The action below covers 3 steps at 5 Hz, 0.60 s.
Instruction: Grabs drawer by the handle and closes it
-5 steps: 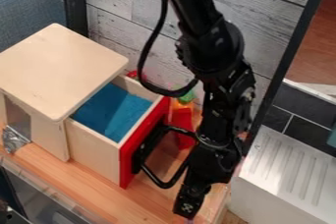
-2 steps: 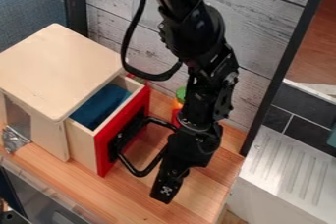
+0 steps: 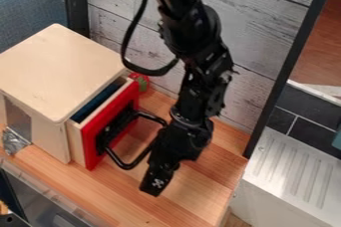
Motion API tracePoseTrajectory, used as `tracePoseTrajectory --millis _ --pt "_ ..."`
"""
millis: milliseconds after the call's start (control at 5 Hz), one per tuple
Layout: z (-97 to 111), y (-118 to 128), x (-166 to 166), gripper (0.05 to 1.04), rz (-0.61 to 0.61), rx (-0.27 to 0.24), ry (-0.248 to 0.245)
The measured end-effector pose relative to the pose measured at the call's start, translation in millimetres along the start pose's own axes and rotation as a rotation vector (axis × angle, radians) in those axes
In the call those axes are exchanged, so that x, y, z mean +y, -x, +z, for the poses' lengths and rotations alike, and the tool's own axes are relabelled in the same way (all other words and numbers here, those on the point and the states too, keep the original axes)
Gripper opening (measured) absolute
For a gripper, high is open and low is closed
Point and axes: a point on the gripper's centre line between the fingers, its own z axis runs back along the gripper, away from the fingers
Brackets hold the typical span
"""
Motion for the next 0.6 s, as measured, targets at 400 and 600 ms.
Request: tracePoseTrajectory --millis 400,600 --pt "9 36 2 0.998 0.123 0.028 -0.006" --pt "9 40 0 0.998 0.137 0.044 0.004"
